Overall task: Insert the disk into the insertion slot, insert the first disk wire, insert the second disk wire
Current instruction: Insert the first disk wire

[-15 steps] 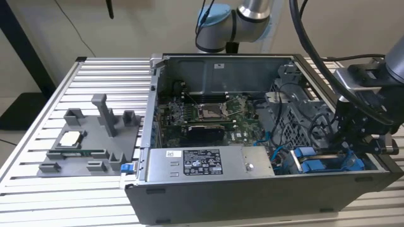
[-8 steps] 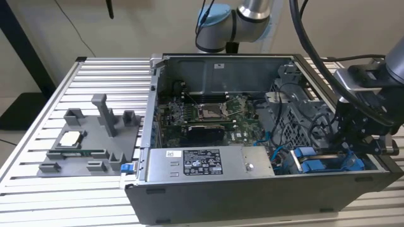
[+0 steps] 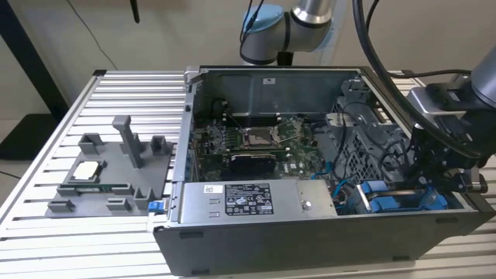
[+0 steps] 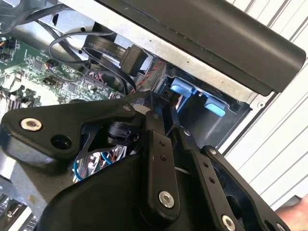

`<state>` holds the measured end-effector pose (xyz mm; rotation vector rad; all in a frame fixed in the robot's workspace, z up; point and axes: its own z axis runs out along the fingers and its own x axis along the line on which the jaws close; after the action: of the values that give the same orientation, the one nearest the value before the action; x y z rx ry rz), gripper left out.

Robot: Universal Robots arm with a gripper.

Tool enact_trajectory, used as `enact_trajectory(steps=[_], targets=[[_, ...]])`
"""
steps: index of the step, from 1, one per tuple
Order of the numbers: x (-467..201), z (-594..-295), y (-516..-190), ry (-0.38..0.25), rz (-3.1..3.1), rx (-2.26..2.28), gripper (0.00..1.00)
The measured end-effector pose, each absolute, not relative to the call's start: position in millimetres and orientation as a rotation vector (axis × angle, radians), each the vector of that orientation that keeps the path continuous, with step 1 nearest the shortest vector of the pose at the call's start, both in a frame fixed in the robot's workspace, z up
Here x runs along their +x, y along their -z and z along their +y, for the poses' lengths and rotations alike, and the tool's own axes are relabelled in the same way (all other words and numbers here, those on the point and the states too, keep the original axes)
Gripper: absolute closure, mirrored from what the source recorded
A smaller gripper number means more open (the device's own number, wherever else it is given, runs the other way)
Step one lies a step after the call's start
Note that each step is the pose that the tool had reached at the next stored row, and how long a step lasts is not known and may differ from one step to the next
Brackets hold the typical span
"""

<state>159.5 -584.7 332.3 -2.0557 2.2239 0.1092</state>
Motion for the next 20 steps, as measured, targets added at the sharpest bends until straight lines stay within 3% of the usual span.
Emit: enact_trajectory(steps=[5,6,20], targets=[[159.4,-584.7,-330.7,-0.11,2.224,-2.055,0.74],[159.4,-584.7,-330.6,-0.11,2.224,-2.055,0.67],[159.2,-584.1,-364.9,-0.112,2.225,-2.056,0.67]])
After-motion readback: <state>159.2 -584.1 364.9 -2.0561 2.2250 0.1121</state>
